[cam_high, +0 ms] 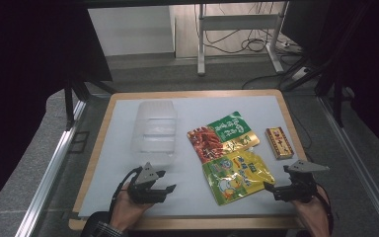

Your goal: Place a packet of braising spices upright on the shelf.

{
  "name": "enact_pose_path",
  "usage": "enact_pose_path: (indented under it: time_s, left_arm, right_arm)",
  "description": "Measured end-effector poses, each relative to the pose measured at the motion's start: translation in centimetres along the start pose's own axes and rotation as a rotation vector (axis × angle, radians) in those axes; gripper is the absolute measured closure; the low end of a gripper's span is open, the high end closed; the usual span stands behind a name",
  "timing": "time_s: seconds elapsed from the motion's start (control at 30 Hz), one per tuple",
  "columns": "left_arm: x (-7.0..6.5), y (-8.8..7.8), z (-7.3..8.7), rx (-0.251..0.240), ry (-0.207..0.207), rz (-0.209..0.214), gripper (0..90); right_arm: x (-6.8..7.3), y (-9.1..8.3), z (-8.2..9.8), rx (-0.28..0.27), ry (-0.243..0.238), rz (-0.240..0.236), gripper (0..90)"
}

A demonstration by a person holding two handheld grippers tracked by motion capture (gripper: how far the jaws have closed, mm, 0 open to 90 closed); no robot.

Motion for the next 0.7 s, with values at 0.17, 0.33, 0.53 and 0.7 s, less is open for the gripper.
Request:
enact_pose_path:
  time_s: [0.17,0.33,0.53,0.7]
  left_arm:
    - [-0.6,0.4,-0.5,-0.008,-0.004,0.024,44.8]
    - [-1.0,1.1,-0.8,0.002,0.0,0.036,54.6]
    - [-1.3,1.5,-1.3,-0.01,-0.014,0.049,63.2]
    - [-1.4,1.9,-1.6,-0.023,-0.015,0.053,72.8]
  right_arm:
    - [0.1,0.1,0.0,0.006,-0.004,-0.004,0.0]
    - [0.0,0.1,0.0,0.006,-0.001,-0.004,0.0]
    - [-0.2,0.2,0.1,0.008,0.004,0.002,0.0]
    - [-0.1,0.2,0.1,0.011,0.002,0.0,0.0]
Point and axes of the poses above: each handheld gripper's, and its own axes: y roughly forward along the jaws, z roughly out of its underside, x roughly to its left, the point moved 4 cm from there along y, roughly forward along the jaws, and after that the axes turned 3 degrees about -x, right-handed, at the moved point
